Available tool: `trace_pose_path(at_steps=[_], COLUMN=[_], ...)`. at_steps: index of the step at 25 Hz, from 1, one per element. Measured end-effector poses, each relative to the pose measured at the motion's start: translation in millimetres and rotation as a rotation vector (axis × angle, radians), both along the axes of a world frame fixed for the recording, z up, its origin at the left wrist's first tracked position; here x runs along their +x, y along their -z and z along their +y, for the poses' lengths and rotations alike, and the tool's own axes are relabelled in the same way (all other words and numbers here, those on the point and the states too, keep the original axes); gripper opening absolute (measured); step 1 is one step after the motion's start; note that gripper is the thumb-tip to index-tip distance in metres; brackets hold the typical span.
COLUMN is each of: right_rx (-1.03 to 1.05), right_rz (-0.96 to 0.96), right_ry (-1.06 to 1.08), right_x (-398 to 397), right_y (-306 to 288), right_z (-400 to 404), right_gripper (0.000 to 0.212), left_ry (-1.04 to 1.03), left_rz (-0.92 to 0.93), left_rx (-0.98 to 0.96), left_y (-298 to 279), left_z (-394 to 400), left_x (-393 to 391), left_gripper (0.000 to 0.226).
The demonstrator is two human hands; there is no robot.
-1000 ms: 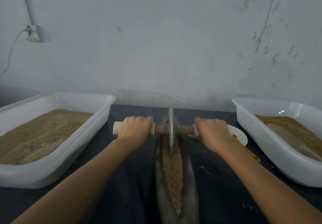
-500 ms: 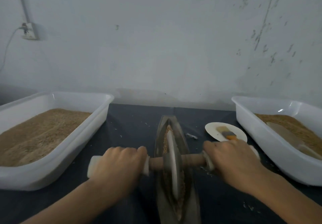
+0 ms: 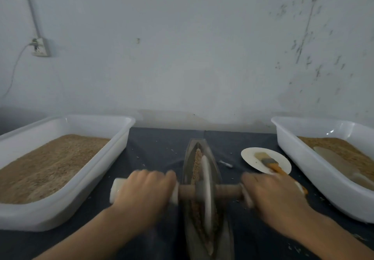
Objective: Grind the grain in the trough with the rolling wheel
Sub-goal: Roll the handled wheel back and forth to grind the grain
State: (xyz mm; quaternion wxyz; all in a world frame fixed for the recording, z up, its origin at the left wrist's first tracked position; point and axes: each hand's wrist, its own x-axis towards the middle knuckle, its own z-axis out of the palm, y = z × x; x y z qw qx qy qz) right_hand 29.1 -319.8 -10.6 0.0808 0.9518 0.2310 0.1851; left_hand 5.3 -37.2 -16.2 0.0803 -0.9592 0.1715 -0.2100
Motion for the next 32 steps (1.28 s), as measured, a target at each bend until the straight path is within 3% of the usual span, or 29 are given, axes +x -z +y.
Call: trace_pose_path(at_steps=[2,4,7,10,13,15,19,20,22,26,29,32], right_rx=[-0.082,-0.083,-0.019,-0.024,-0.059,-0.084,-0.139,-0.131,-0.073,-0.026,0.033,0.036], right_rz=[0.086,0.177,0.052,-0.024,-0.042,-0.015,0.101,0.171,0.108,0.024,0.065,0.145], right_ry=[0.010,0.090,0.142,0.196,0.148,0.038,-0.040,0.008,0.037,0.144,0.167,0.094], right_x=[-16.2,-11.3,38.3,79.7,60.3,20.8,-13.9,-9.1,18.6,86.7,80.2,24.5], right_y=[-6.8,-8.0,-7.2,-16.7,-15.3,-7.8,-18.0,-19.2,-16.0,-20.3,-7.8,9.9], right_z=[-8.5,-2.6,14.2,29.5,25.5,13.0,0.5,5.1,16.9,34.7,25.4,7.0], right_gripper=[0.041,0.035,0.027,0.021,0.022,0.028,0.044,0.039,0.027,0.021,0.019,0.024], left_ry=[0.026,-0.033,-0.111,-0.189,-0.174,-0.087,0.068,0.051,-0.103,-0.218,-0.186,-0.096], left_rz=[-0.031,0.067,0.008,0.003,0.078,0.161,-0.017,0.025,0.138,0.026,0.016,0.094], left_rx=[0.044,0.037,0.034,0.002,-0.067,-0.074,0.080,0.076,-0.019,0.006,0.082,0.054], left_y=[-2.1,-1.7,-11.4,-20.2,-17.0,-4.5,-4.0,-3.7,-3.0,-22.4,-35.1,-21.8], left_z=[4.7,0.9,-10.6,-16.6,-13.5,-3.2,9.2,6.8,-4.3,-22.7,-31.6,-23.4], left_x=[-18.8,-9.1,43.3,87.2,78.8,41.4,-11.5,-6.4,16.6,81.4,80.5,28.2], left_gripper=[0.065,0.051,0.030,0.025,0.023,0.031,0.068,0.062,0.040,0.012,0.013,0.025])
